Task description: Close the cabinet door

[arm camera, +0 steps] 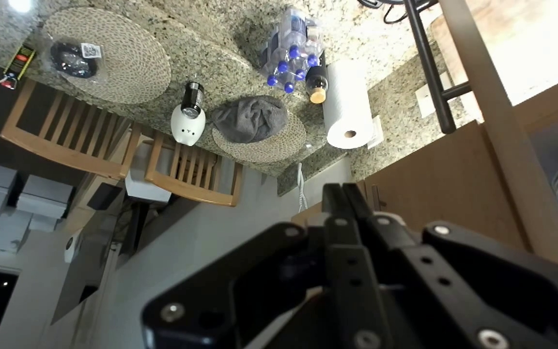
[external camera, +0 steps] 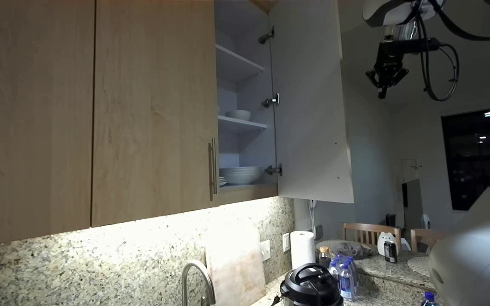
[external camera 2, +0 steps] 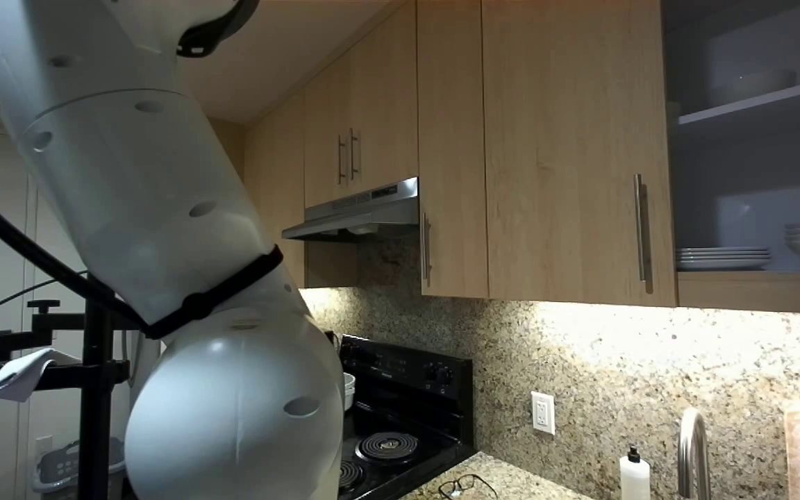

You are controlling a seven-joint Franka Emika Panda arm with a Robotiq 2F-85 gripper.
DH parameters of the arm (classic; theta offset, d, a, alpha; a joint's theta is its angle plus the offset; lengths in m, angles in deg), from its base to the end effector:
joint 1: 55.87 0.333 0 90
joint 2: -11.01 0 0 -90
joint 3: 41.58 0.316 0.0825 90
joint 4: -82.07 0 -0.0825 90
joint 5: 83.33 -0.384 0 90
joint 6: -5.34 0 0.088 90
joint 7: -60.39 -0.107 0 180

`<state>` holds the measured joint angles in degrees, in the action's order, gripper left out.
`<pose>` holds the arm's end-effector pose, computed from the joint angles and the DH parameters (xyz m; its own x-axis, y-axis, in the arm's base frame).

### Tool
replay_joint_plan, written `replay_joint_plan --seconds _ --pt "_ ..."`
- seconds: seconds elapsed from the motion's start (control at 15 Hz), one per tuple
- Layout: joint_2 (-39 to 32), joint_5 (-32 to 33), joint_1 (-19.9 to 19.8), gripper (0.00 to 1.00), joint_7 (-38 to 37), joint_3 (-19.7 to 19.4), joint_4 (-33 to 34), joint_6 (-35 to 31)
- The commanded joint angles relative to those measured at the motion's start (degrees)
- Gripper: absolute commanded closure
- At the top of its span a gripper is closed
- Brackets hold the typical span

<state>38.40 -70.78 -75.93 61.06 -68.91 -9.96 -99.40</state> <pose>0.1951 -0.3707 0.8337 0.5235 -0.6047 0.6003 -0.7545 -0.6563 -0.0032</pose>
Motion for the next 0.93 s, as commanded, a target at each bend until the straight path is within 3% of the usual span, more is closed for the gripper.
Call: replay_joint_plan --seconds 0.0,0.47,0.87 --pt "-0.4 -0.6 -0.8 0.95 0.4 0.4 0.3 0.1" --pt "-1.3 -0.9 0.2 0.96 2.0 0.3 1.3 -1.7" --pt "-5.6 -5.5 4.9 0.96 9.1 -1.8 4.1 -5.8"
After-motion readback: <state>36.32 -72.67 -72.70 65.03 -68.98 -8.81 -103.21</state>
